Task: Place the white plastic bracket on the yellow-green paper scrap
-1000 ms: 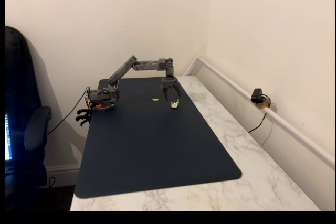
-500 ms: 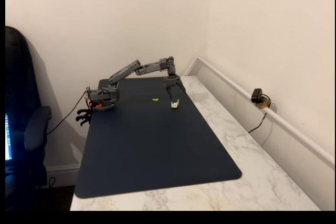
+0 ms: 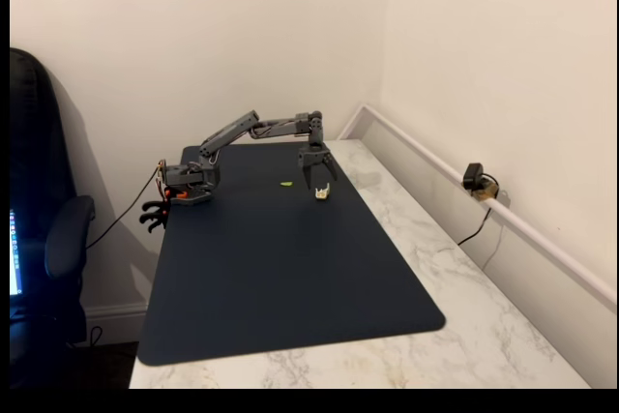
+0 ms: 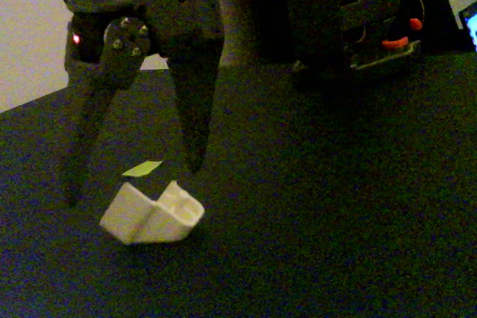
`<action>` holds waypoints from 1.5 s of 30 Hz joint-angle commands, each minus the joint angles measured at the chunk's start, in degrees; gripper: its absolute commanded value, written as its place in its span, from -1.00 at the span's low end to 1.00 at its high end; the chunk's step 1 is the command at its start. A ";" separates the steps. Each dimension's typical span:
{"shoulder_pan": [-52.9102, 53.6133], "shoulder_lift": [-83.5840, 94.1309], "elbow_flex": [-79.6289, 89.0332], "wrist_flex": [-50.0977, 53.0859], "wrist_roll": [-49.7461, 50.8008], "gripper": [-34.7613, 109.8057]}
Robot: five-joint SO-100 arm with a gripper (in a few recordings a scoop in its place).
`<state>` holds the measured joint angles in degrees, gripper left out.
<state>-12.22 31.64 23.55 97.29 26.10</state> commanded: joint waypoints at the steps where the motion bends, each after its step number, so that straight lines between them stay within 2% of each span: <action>1: -1.23 1.93 -1.32 2.90 0.97 0.10; 13: -1.49 -1.93 -4.66 2.90 -0.18 0.05; 17: -1.41 -2.64 -5.45 2.90 0.18 -0.17; 21: -1.49 -2.55 -5.62 2.90 0.79 -0.51; 31: -2.20 -0.88 -4.22 2.99 0.97 -0.52; 36: -6.77 6.77 1.76 3.08 2.81 -0.24; 45: -16.88 12.13 0.53 3.08 0.97 -0.29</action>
<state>-26.19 36.47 25.31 97.29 27.95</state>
